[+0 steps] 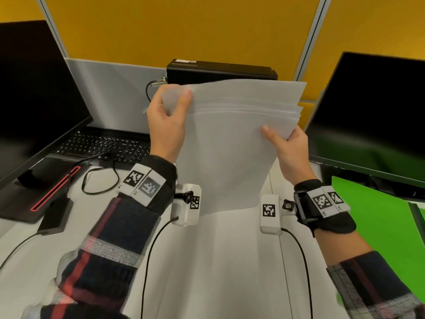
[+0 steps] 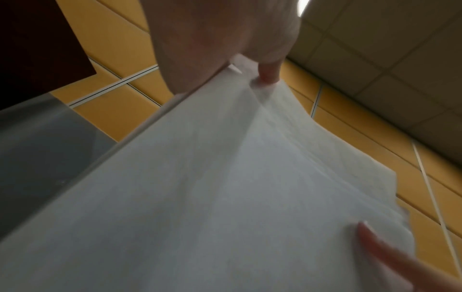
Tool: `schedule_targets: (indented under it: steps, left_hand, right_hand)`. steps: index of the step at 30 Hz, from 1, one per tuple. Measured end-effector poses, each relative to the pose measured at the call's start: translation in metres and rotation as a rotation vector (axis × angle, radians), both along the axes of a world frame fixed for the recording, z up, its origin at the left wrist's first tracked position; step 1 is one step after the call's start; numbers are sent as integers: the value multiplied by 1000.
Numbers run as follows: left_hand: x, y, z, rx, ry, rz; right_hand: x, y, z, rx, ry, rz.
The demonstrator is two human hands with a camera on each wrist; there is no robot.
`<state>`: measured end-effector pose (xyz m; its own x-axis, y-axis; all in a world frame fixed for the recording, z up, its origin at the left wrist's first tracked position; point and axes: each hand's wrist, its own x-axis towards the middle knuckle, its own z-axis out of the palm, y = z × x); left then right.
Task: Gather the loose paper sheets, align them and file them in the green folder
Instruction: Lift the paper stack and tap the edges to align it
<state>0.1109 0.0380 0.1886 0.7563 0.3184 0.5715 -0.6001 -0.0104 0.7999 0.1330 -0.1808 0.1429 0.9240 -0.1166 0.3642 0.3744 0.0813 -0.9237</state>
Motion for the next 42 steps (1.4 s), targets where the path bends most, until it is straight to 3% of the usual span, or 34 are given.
schedule_targets:
  steps: [7,14,20,23,26,29,32,39,42]
  left_hand:
    - [-6,-5,-13,18,18,21]
    - [-11,-8,-45,-11,233,-53]
    - [-7,-7,-52,19,235,-25]
    - [-7,-6,-52,13,264,-37]
    - [-5,-7,-49,-70,238,13]
    - [-4,-5,-44,-119,218,37]
    - [-5,-9,-37,-94,211,4]
    - [-11,-17,-9,-99,21,72]
    - [-9,-11,-21,-69,113,63]
  right_hand:
    - [-2,0,26,58,-147,15]
    - [3,1,33,55,-128,23]
    - [15,8,38,9,-82,-197]
    - [15,4,30,25,-55,-191]
    - [13,-7,20,58,-61,-2]
    - [9,-13,2,-139,55,154]
    - [7,-6,-16,-188,154,108]
    - [1,4,3,24,-82,-77]
    - [-2,2,-9,-42,-18,-37]
